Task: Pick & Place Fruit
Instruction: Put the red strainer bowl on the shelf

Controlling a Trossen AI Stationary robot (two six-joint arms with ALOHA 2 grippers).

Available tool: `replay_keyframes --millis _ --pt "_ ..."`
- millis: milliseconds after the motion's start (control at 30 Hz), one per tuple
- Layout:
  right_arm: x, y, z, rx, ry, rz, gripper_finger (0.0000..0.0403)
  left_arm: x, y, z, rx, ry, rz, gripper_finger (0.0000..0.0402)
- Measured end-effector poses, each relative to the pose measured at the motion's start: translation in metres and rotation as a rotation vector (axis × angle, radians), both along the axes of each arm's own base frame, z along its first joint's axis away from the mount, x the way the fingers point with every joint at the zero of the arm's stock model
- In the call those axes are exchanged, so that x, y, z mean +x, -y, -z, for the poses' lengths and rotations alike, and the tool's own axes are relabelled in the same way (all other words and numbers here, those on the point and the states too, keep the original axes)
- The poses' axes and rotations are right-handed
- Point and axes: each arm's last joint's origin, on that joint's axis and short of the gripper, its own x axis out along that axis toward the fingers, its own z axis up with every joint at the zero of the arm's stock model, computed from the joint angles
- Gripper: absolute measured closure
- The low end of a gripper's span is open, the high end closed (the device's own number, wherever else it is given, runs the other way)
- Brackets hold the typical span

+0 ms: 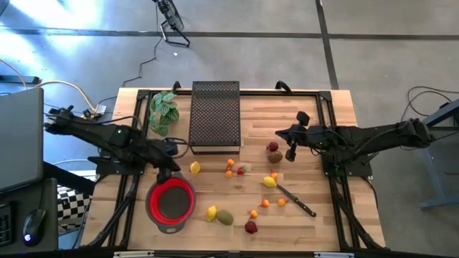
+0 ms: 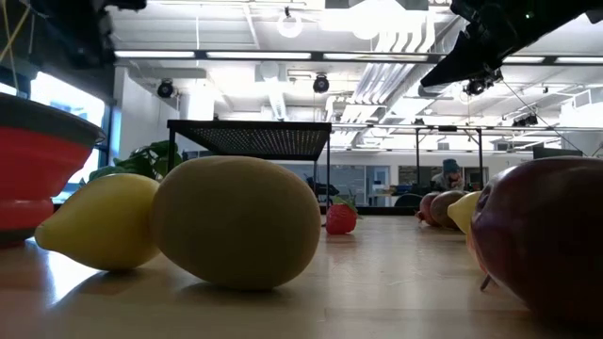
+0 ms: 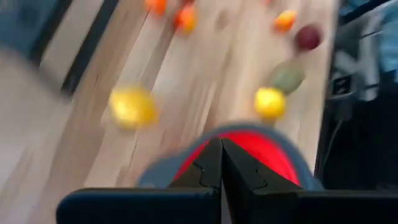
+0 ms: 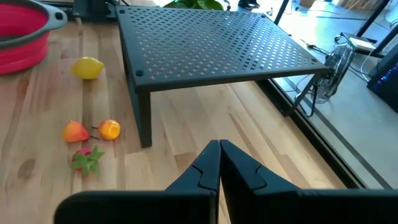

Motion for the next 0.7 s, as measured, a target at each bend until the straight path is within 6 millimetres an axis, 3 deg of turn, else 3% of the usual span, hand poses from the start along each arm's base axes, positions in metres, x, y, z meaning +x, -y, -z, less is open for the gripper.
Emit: replay_keyframes --millis 333,533,700 --pt "0.0 0.0 0.0 0.0 0.0 0.002 0.04 -0.015 0.011 0.004 -0.123 -0.476 -0.207 0.0401" --pt "0.0 0.0 0.0 0.0 -0.001 0.002 0.04 -0.014 0.014 0.007 -0.11 -0.51 -0.199 0.0396" --pt "0.0 0.0 0.0 0.0 -0.001 0.002 0.04 -0.014 0.014 0.008 -0.099 -0.523 -0.206 0.0347"
